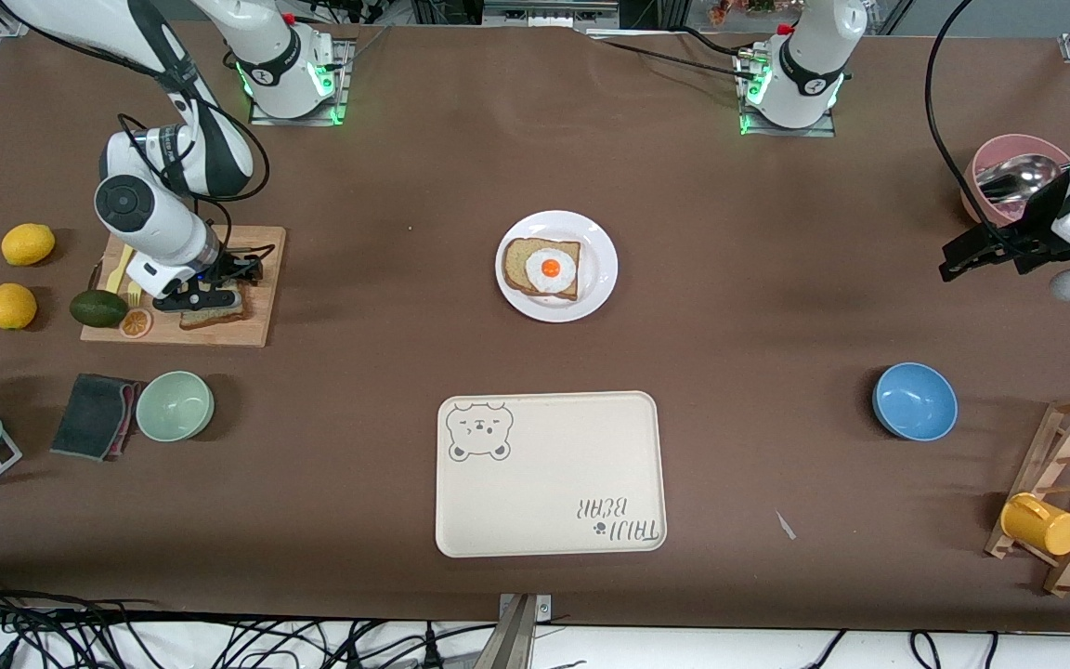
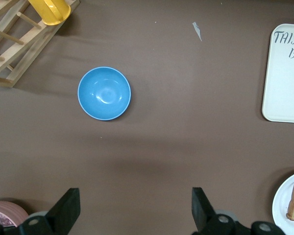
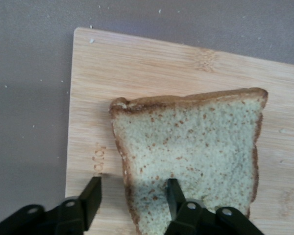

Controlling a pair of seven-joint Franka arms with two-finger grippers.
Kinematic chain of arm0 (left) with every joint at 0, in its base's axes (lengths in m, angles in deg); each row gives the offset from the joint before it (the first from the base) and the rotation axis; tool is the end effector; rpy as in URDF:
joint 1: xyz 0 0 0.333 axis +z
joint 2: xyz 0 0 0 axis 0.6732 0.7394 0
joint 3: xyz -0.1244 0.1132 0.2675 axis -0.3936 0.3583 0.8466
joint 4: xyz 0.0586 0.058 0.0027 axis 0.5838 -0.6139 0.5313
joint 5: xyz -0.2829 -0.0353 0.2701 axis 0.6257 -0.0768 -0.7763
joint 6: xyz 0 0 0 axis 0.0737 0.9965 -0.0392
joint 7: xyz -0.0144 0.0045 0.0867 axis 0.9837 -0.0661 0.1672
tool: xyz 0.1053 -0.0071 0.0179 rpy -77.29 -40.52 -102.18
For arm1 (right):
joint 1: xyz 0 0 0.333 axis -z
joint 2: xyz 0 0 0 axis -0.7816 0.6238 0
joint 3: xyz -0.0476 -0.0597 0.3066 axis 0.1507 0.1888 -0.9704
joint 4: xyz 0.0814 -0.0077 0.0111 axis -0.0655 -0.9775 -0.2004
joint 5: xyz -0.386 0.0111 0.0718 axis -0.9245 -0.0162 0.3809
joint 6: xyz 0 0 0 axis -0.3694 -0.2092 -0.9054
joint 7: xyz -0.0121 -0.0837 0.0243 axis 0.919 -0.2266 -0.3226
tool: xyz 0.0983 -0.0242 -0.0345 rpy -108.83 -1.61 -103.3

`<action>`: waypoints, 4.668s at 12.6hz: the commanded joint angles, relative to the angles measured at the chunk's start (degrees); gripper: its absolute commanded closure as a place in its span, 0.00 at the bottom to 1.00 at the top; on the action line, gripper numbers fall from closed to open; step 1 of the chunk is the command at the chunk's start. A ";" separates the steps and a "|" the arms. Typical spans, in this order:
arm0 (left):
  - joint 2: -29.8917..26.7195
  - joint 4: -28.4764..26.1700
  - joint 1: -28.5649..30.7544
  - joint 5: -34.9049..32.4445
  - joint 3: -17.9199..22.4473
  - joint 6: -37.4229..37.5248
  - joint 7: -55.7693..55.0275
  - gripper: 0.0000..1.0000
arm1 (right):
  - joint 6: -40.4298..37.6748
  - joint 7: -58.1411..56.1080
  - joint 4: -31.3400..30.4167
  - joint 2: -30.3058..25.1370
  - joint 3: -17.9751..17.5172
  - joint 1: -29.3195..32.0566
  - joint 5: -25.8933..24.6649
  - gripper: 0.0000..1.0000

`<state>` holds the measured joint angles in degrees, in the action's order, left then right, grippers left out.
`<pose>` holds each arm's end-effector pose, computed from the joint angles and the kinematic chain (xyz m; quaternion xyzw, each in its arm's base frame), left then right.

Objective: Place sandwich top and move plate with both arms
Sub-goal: 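Close the right gripper on the bread slice edge, then lift the bread slice and carry it toward the white plate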

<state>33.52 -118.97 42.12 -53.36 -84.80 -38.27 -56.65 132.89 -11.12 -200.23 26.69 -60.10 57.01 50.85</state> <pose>0.5699 0.0140 0.5617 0.9980 0.0626 -0.0005 0.0040 0.4687 -0.0072 0.1990 0.9949 0.0635 -0.0538 0.0575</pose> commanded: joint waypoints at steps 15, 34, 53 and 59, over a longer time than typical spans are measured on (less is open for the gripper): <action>-0.74 -0.71 0.11 -1.66 -0.48 0.62 -0.38 0.00 | -1.94 0.27 3.56 0.38 -0.24 -0.32 -1.41 0.57; -0.65 -0.71 0.11 -1.66 -0.48 0.62 -0.29 0.00 | -1.78 10.55 3.92 3.46 -0.33 -2.17 -7.12 1.00; -0.74 -0.62 0.11 -1.66 -0.31 0.79 0.32 0.00 | -38.95 28.09 45.91 12.59 -15.63 -15.24 -0.36 1.00; -0.65 -0.62 0.11 -1.66 -0.31 0.62 0.41 0.00 | -39.13 36.56 56.92 19.18 -15.54 -31.32 -1.49 1.00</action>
<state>33.48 -119.20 42.21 -53.36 -84.95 -37.98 -56.61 95.24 23.46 -146.79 42.81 -76.13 29.50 49.90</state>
